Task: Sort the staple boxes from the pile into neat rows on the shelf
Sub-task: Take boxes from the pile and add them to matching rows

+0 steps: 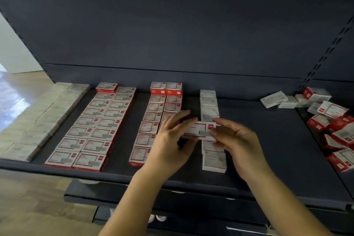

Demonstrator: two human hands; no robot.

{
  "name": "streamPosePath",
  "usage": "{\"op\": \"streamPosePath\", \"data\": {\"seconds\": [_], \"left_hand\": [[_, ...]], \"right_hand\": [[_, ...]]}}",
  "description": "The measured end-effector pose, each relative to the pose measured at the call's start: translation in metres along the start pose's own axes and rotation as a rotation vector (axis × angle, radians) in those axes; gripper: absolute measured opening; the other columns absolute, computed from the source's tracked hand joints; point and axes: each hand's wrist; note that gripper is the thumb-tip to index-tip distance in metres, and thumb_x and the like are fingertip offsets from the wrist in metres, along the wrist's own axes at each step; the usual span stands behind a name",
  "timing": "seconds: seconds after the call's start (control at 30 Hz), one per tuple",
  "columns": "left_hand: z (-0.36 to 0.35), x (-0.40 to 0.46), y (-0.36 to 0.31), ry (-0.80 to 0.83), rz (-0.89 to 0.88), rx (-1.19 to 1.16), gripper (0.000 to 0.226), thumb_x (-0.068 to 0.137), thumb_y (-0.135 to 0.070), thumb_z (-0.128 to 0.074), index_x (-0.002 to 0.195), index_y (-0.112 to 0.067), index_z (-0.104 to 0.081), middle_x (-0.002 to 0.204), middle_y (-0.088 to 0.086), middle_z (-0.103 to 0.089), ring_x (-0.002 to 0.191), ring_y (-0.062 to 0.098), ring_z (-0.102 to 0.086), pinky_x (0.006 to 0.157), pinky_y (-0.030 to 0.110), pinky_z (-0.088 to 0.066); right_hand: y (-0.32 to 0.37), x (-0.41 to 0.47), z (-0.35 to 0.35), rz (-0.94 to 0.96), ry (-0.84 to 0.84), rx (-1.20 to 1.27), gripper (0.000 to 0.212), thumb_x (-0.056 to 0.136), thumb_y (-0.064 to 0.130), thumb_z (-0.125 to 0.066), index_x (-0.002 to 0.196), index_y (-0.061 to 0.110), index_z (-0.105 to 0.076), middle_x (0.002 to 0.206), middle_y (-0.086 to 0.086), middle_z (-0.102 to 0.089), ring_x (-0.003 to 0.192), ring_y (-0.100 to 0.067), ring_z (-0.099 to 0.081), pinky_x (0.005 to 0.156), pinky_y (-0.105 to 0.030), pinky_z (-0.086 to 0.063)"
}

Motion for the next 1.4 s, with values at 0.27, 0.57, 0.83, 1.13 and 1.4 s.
{"op": "streamPosePath", "data": {"seconds": [0.27, 0.57, 0.83, 1.13, 1.4], "left_hand": [[0.07, -0.004, 0.063, -0.027, -0.29, 0.274, 0.044, 0.082, -0.034, -0.054, 0.118, -0.009, -0.059, 0.119, 0.001, -0.046, 0.115, 0.025, -0.045, 0.089, 0.047, -0.051], [0.143, 0.009, 0.147, 0.138, -0.366, 0.335, 0.04, 0.08, -0.032, -0.05, 0.108, -0.007, -0.066, 0.11, -0.001, -0.048, 0.099, 0.02, -0.05, 0.075, 0.039, -0.055], [0.177, 0.022, 0.19, 0.127, -0.316, 0.293, 0.049, 0.076, -0.027, -0.066, 0.115, 0.001, -0.057, 0.107, 0.013, -0.066, 0.104, 0.022, -0.052, 0.092, 0.029, -0.04], [0.173, 0.07, 0.223, 0.216, -0.227, 0.292, 0.042, 0.083, -0.019, -0.067, 0.124, -0.008, -0.059, 0.121, 0.008, -0.059, 0.116, 0.027, -0.052, 0.095, 0.036, -0.043], [0.125, 0.12, 0.241, 0.403, -0.098, 0.357, 0.036, 0.095, -0.016, -0.047, 0.13, -0.012, -0.053, 0.133, 0.003, -0.05, 0.121, 0.02, -0.045, 0.098, 0.03, -0.036]], "right_hand": [[-0.003, 0.007, -0.102, 0.0, 0.077, -0.015, 0.027, 0.08, 0.002, -0.064, 0.102, 0.017, -0.067, 0.086, 0.003, -0.073, 0.084, -0.011, -0.069, 0.067, -0.022, -0.054], [-0.022, 0.037, -0.199, 0.452, 0.114, -0.674, 0.032, 0.086, 0.005, -0.062, 0.115, 0.018, -0.061, 0.111, 0.018, -0.059, 0.101, 0.009, -0.054, 0.088, -0.009, -0.04], [-0.018, 0.064, -0.25, 0.675, 0.268, -1.367, 0.073, 0.086, 0.019, -0.064, 0.146, 0.01, -0.023, 0.133, -0.008, -0.049, 0.124, -0.024, -0.044, 0.1, -0.032, -0.038], [-0.017, 0.094, -0.263, 0.583, 0.102, -1.49, 0.061, 0.088, 0.018, -0.058, 0.143, 0.008, -0.032, 0.135, -0.01, -0.048, 0.126, -0.027, -0.042, 0.103, -0.04, -0.035], [-0.019, 0.109, -0.256, 0.508, -0.07, -1.445, 0.057, 0.088, 0.012, -0.056, 0.142, 0.009, -0.035, 0.13, -0.012, -0.053, 0.12, -0.029, -0.049, 0.097, -0.037, -0.041]]}}
Point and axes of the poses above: each hand's wrist, its own x-axis towards the middle knuckle, its own z-axis out of the back of the hand, y = z × x
